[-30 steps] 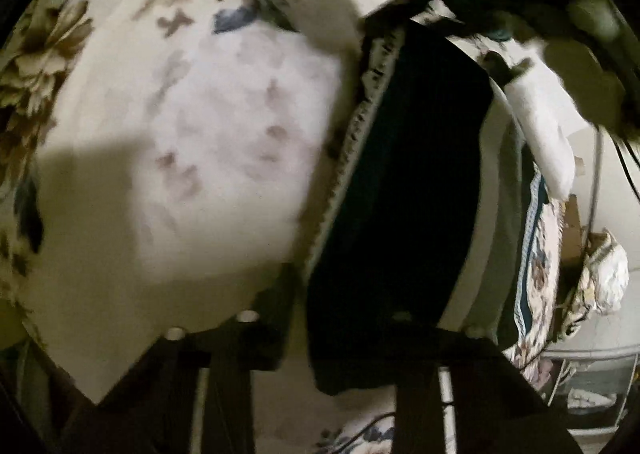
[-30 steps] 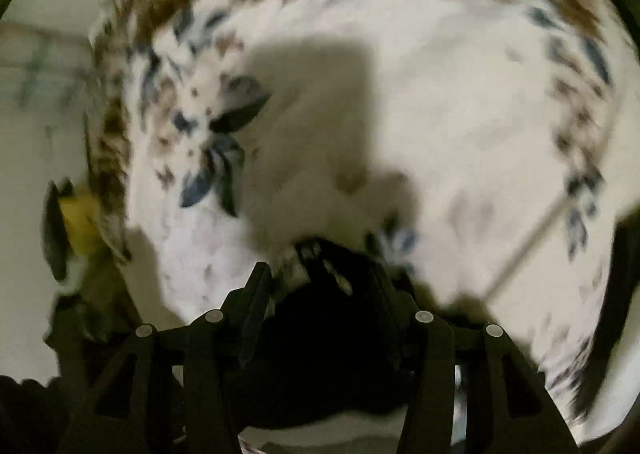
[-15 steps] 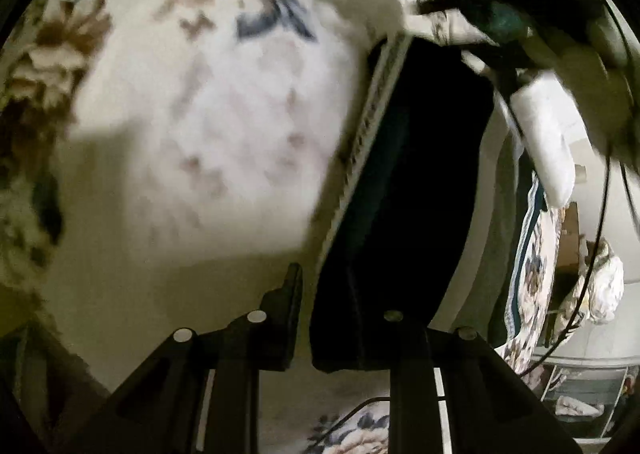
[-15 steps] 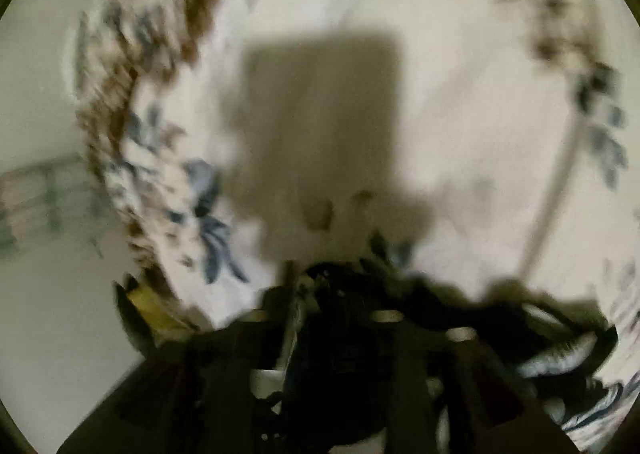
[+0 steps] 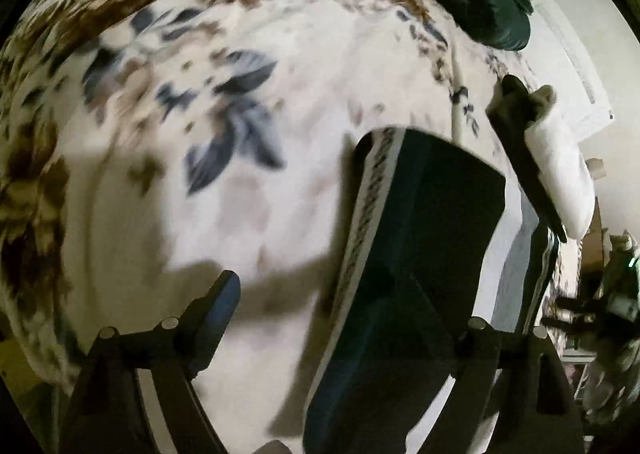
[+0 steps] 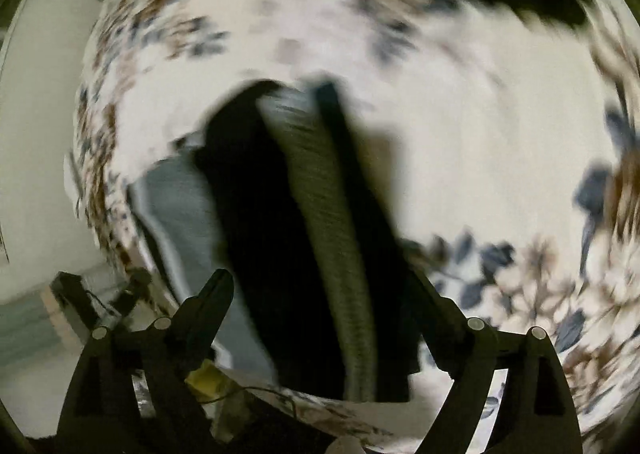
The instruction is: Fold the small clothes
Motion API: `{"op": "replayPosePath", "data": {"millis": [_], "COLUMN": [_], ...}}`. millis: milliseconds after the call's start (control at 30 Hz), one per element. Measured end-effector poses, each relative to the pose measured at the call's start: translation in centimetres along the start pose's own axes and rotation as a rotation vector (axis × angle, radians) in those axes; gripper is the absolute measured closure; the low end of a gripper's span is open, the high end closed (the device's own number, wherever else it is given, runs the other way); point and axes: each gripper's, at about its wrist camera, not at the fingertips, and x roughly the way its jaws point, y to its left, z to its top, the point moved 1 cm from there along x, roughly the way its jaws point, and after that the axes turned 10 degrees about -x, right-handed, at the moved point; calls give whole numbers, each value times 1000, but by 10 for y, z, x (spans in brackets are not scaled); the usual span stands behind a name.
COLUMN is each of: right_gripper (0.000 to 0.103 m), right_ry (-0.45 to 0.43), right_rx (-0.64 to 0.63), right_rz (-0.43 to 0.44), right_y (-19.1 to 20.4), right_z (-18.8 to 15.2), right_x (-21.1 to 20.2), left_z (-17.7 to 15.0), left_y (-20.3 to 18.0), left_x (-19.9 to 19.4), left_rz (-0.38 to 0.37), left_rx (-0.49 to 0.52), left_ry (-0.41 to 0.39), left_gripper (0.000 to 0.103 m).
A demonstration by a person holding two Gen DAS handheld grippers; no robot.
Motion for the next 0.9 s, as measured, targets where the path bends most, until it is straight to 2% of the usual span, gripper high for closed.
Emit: {"op": "replayPosePath", "data": {"millis": [67,200,267,300,333,400,433,467,500,600,633,700,800,867,900], "right_gripper": [14,14,22,47,82,94,95,95,95,96,96,96,94,79,66], "right_ry": [-47,-153,-189,-196,-196,-209,-243,-270,-287,-331,-343,-347,-293,-233,-231], "right_rx": [41,11,-14,-22,-37,-44,-44,-52,-52,-23,-12,3,49,92,116], "right_rz": [21,61,93,103,93,63,48,23,17,29,18,9,3,35,51], "right_y": [-24,-33,-29,-26,-21,-14,-9,-6,-1,-2,-4,-8,-21,-29,-34], "right_z": [-5,10,26,32,40,50,52,53,54,54,54,55,59,62,60], "right_x": [9,14,18,19,22,20,13,5,0,-16,-18,-19,-1,10,9], "left_z": [6,21,29,34,39,50,55,62,67,76,79,84,86,81,77], "left_y": [-10,-28,-39,-43,-47,-51,-52,-52,-53,-62,-64,-63,-59,-55,-51], "left_x": [5,9,15,21,28,43,49,52,54,48,46,46,44,35,30], "left_rz": [21,42,54,63,70,63,49,9,-22,-19,-5,-12,9,16,12], "left_rx": [28,83,108,114,116,101,87,63,46,57,63,49,53,67,75], "left_ry": [-11,-44,-56,-55,-44,-14,4,15,21,-2,-17,-10,3,6,7], "left_gripper": [19,19,19,19,19,19,21,34,59,76,79,79,78,77,76]}}
